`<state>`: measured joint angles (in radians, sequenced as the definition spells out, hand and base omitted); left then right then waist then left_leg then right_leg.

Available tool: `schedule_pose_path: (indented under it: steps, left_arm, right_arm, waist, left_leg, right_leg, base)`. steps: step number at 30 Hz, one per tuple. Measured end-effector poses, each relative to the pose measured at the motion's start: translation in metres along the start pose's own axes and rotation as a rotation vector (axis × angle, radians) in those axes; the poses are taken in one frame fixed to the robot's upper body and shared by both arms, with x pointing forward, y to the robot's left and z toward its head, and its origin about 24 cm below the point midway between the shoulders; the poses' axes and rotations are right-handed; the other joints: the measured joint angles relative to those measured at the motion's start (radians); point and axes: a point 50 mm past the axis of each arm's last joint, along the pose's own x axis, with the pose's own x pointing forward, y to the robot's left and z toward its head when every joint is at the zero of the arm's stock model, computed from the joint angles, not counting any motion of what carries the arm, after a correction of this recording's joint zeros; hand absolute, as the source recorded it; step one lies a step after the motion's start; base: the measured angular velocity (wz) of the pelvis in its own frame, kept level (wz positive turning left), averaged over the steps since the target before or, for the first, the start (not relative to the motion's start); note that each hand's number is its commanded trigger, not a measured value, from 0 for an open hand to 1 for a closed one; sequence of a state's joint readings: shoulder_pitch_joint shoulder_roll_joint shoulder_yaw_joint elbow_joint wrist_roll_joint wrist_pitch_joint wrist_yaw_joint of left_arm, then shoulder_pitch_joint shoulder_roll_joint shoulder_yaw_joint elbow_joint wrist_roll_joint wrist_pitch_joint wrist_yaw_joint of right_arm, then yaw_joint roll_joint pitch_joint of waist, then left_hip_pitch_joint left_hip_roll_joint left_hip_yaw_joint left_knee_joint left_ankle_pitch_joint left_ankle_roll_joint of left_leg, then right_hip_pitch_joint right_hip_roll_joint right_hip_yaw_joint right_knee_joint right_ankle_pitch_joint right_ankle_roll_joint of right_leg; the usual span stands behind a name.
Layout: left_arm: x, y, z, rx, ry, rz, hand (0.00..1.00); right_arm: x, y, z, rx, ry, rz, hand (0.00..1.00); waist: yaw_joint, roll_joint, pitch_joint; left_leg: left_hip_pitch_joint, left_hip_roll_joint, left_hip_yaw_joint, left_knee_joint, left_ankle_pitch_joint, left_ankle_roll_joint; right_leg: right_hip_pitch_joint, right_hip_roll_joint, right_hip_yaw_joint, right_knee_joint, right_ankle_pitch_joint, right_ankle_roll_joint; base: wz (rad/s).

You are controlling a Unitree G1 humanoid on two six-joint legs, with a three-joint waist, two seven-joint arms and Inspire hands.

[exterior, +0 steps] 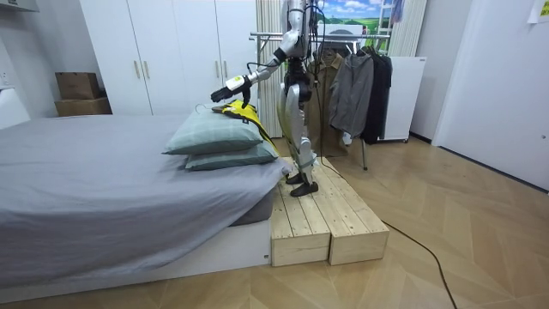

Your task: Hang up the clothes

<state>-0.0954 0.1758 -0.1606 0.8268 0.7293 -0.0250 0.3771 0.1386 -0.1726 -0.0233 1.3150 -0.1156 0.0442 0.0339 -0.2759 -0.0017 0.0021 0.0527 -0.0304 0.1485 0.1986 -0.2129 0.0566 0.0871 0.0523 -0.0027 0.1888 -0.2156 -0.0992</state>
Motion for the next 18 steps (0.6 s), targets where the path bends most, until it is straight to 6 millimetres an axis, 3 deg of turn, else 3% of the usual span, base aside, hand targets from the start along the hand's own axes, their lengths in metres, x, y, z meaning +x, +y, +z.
schedule_pose_path:
  steps: [8,18]
  left_arm:
    - [0.000,-0.008,-0.006,-0.031,0.047,-0.079,0.00]
    - [-0.001,-0.015,-0.009,-0.034,0.066,-0.145,0.00]
  right_arm:
    - [0.000,0.000,0.000,-0.011,0.001,0.001,0.00]
    - [0.000,0.001,-0.001,-0.031,0.007,0.003,0.00]
  waist:
    - [-0.021,0.009,0.0069]
    - [-0.027,0.001,0.0120]
  left_leg:
    - [0.006,0.000,-0.001,-0.002,0.000,0.000]
    - [0.013,0.002,0.035,-0.014,0.000,0.000]
  right_leg:
    - [0.000,0.001,0.000,-0.001,0.000,0.000]
    - [-0.003,0.003,0.024,-0.004,0.000,0.000]
  base:
    - [0.00]
    - [-0.08]
